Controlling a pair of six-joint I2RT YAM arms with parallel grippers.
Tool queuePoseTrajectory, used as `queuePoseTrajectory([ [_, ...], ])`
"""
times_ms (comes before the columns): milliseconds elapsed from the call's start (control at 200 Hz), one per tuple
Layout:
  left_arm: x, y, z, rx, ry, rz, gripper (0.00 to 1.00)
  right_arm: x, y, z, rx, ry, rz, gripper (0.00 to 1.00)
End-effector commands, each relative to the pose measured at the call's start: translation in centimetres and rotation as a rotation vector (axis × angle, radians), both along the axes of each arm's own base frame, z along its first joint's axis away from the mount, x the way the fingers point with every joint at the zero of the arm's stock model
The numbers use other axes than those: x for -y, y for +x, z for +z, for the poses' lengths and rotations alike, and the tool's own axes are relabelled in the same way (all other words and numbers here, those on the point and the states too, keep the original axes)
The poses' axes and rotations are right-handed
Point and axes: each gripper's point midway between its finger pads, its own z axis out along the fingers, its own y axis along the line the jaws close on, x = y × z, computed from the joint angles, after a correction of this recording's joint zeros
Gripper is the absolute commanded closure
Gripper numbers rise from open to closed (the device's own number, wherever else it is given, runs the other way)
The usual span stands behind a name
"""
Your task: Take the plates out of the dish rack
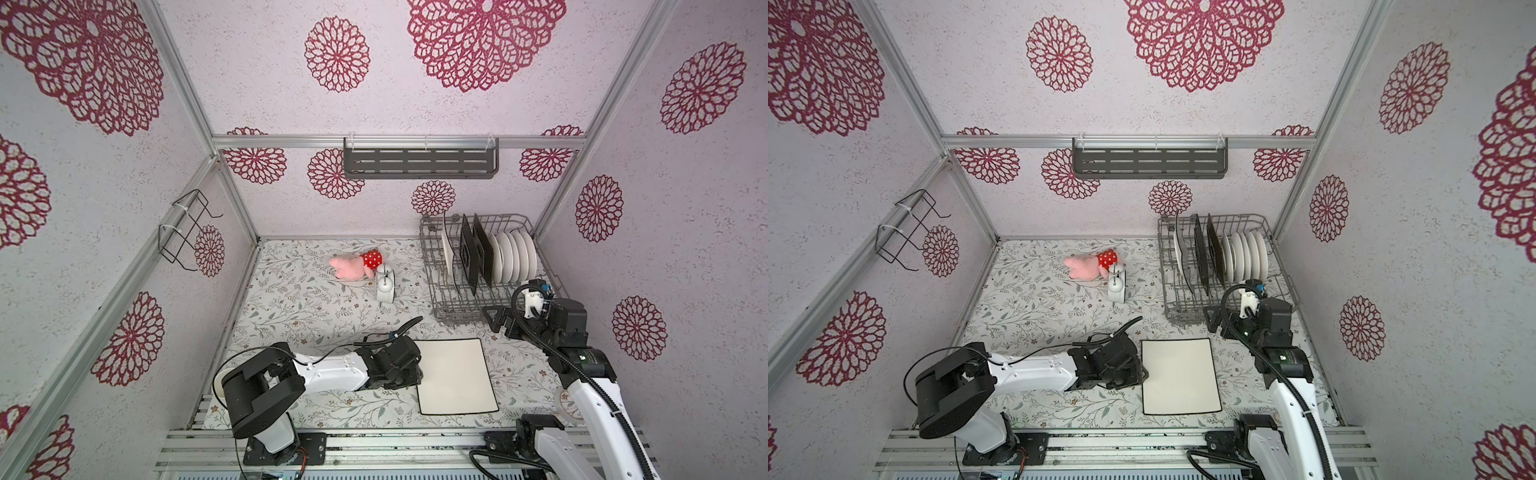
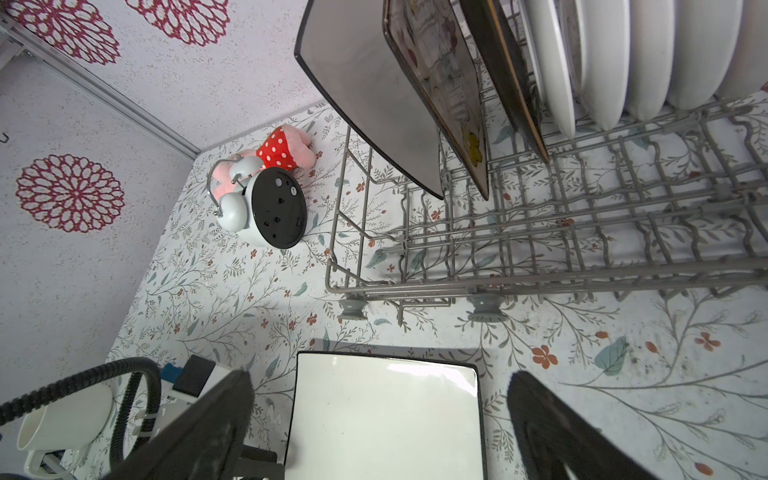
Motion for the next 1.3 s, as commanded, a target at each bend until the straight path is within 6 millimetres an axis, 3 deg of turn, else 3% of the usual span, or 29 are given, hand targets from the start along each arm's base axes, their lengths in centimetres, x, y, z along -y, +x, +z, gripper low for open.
queuePoseTrajectory([
  [0,-1.2,1.5,2.9,0.103,0.025,-0.001,0.5,0.1,0.6,1.9,0.056,-0.027,0.014,0.01],
  [175,-3.2,3.2,7.5,0.233,0.031,-0.026,0.4,-0.2,1.3,2.7,0.072,-0.048,0.047,0.03],
  [395,-6.1,4.4,13.9,0.368,0.001,-0.064,0.27,-1.3,1.8,4.1,0.215,-0.07,0.132,0.04],
  [590,-9.6,5.2,18.5,0.53,0.002,-0.071,0.0,-2.3,3.0,2.7,0.227,-0.171,0.163,0.04],
  [875,-14.4,5.5,23.3,0.711,0.069,-0.063,0.02,-7.1,3.6,1.9,0.365,-0.267,0.273,0.04],
  [1136,-19.2,4.0,25.6,0.881,0.276,-0.113,0.03,-9.0,3.8,2.1,0.486,-0.32,0.318,0.06],
  [1296,-22.9,3.1,26.7,1.031,0.373,-0.051,0.03,-9.1,4.4,1.7,0.498,-0.349,0.306,0.06],
])
